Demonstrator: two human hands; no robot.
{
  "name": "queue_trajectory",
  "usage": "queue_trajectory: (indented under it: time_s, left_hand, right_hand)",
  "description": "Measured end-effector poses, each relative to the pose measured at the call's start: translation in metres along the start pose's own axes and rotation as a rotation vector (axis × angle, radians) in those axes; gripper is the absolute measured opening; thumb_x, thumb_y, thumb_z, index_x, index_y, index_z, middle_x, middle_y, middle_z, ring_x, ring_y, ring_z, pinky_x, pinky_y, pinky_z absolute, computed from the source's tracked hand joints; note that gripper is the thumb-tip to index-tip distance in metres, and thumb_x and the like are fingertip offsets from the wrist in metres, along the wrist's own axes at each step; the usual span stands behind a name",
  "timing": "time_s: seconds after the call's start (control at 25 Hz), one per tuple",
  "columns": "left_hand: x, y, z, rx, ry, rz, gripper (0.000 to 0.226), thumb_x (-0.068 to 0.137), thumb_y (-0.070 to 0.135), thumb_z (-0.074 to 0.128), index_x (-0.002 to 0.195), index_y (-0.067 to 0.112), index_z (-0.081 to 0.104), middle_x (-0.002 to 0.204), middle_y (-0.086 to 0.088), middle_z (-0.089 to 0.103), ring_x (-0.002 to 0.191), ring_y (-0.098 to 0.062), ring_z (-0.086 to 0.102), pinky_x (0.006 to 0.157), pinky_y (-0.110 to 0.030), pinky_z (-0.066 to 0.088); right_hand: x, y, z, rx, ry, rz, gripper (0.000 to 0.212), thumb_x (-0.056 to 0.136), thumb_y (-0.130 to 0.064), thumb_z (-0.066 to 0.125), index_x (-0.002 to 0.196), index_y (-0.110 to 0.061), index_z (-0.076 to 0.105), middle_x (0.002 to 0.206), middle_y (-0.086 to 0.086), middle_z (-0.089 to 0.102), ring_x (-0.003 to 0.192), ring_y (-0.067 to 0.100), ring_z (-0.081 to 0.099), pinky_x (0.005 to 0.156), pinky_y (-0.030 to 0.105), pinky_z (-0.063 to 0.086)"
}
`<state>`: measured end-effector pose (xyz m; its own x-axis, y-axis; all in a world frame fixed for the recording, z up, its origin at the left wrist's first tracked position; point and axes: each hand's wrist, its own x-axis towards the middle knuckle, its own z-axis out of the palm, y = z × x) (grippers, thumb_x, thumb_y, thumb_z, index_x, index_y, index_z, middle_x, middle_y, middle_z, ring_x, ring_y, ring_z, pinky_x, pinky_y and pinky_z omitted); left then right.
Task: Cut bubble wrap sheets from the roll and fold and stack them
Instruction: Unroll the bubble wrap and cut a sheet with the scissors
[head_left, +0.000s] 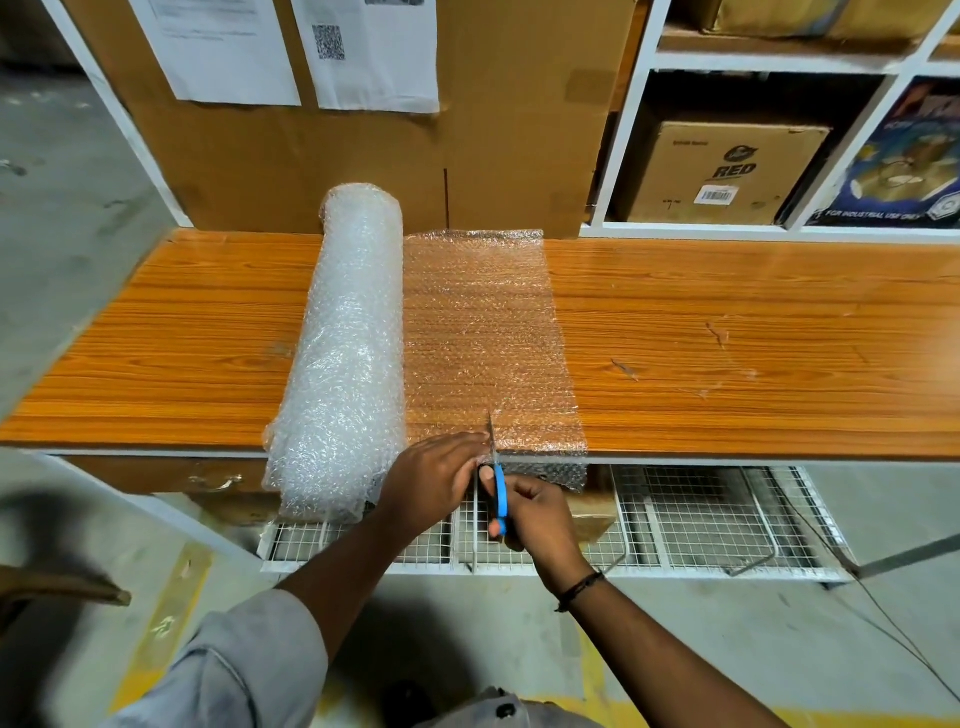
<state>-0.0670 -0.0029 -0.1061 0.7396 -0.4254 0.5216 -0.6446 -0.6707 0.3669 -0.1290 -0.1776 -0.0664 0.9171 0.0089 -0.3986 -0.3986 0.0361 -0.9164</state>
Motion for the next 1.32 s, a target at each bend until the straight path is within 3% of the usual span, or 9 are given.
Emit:
queue_trajectory:
  time_s: [0.24,0.36,0.64,0.84,0.96,1.2,1.32]
  left_hand:
    - [-0.001,0.000,-0.003,-0.042,-0.026,-0.010,0.031,0.099,0.018,0.050,0.119,0.011,0.073,0.124,-0.001,0.073,0.113,-0.016,0.069,0.094,-0.030,0.057]
    - [-0.003,-0.001,-0.004,-0.071,-0.027,-0.022,0.030,0.100,0.017,0.050,0.120,0.011,0.072,0.124,-0.001,0.073,0.113,-0.017,0.070,0.093,-0.029,0.057]
    - [-0.003,-0.003,-0.004,-0.080,-0.029,-0.033,0.028,0.100,0.016,0.055,0.122,0.012,0.071,0.124,-0.001,0.073,0.110,-0.016,0.070,0.090,-0.032,0.059]
    - [-0.004,-0.004,-0.005,-0.079,-0.044,-0.045,0.019,0.099,0.014,0.057,0.113,0.015,0.070,0.109,0.000,0.075,0.090,-0.020,0.071,0.072,-0.035,0.058]
    - [-0.002,-0.005,-0.006,-0.066,-0.034,-0.047,0.014,0.098,0.013,0.060,0.108,0.015,0.069,0.101,0.000,0.074,0.081,-0.020,0.069,0.066,-0.033,0.056]
    - [-0.002,-0.007,-0.007,-0.077,-0.029,-0.028,0.017,0.096,0.013,0.064,0.110,0.017,0.071,0.107,0.002,0.075,0.087,-0.018,0.070,0.071,-0.028,0.055]
    - [-0.003,-0.010,-0.006,-0.080,-0.038,-0.036,0.019,0.095,0.013,0.064,0.112,0.017,0.072,0.110,0.002,0.076,0.090,-0.018,0.071,0.073,-0.029,0.057]
  right_hand:
    - [0.006,0.001,0.000,-0.004,0.022,0.024,0.042,0.091,-0.048,0.075,0.088,-0.006,0.078,0.058,0.017,0.060,0.055,0.022,0.045,0.048,0.025,0.030]
    - [0.014,-0.005,0.001,0.006,0.035,0.029,0.045,0.092,-0.047,0.074,0.091,-0.002,0.077,0.057,0.015,0.060,0.047,0.020,0.043,0.047,0.024,0.029]
    - [0.024,-0.010,-0.003,-0.044,0.042,0.030,0.036,0.088,-0.047,0.078,0.081,-0.012,0.079,0.056,0.012,0.062,0.043,0.017,0.042,0.044,0.023,0.030]
    - [0.035,-0.022,0.000,-0.027,0.100,0.048,0.034,0.092,-0.036,0.077,0.066,-0.014,0.070,0.054,0.009,0.060,0.039,0.014,0.048,0.041,0.020,0.032]
    - [0.046,-0.021,0.001,-0.087,0.120,0.049,0.026,0.093,-0.028,0.072,0.073,-0.011,0.072,0.053,0.008,0.062,0.044,0.018,0.046,0.044,0.022,0.032]
    - [0.056,-0.025,0.006,-0.081,0.148,0.067,0.036,0.080,-0.047,0.080,0.065,-0.017,0.067,0.057,0.012,0.064,0.044,0.019,0.048,0.046,0.024,0.033]
    - [0.061,-0.031,0.009,-0.062,0.156,0.056,0.040,0.082,-0.042,0.082,0.057,-0.019,0.062,0.053,0.009,0.061,0.042,0.018,0.049,0.045,0.022,0.032]
